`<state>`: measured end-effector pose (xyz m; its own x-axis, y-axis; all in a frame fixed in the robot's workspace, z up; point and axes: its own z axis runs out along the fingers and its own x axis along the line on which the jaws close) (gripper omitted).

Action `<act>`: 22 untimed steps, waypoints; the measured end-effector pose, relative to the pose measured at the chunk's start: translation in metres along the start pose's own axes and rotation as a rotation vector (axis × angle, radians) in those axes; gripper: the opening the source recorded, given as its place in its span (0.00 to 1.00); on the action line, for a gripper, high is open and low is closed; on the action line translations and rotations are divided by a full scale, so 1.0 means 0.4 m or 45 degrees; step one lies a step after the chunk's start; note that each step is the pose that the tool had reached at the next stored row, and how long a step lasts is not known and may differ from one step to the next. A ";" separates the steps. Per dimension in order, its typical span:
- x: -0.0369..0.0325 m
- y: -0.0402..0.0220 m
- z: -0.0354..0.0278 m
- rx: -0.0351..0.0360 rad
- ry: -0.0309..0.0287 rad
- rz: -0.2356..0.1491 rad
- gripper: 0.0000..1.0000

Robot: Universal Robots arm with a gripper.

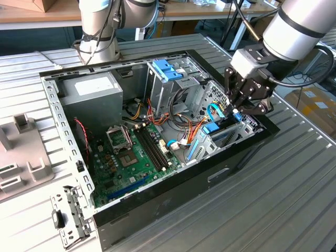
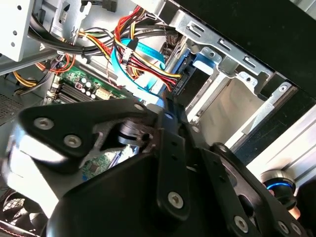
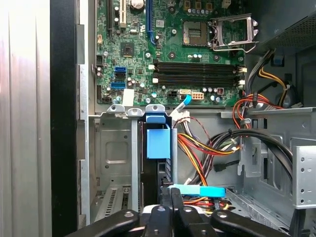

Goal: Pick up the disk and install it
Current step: 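Insert the second disk wire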

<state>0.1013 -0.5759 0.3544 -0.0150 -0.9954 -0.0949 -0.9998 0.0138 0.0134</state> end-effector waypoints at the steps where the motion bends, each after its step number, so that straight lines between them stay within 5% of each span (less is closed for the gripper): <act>1: 0.000 0.000 0.003 -0.0001 -0.0031 0.000 0.15; 12: 0.012 0.000 0.025 -0.0005 -0.0129 0.000 0.11; 22: 0.015 -0.007 0.008 -0.0006 -0.0196 0.000 0.11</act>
<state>0.1040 -0.5817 0.3504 -0.0150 -0.9938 -0.1102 -0.9998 0.0136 0.0139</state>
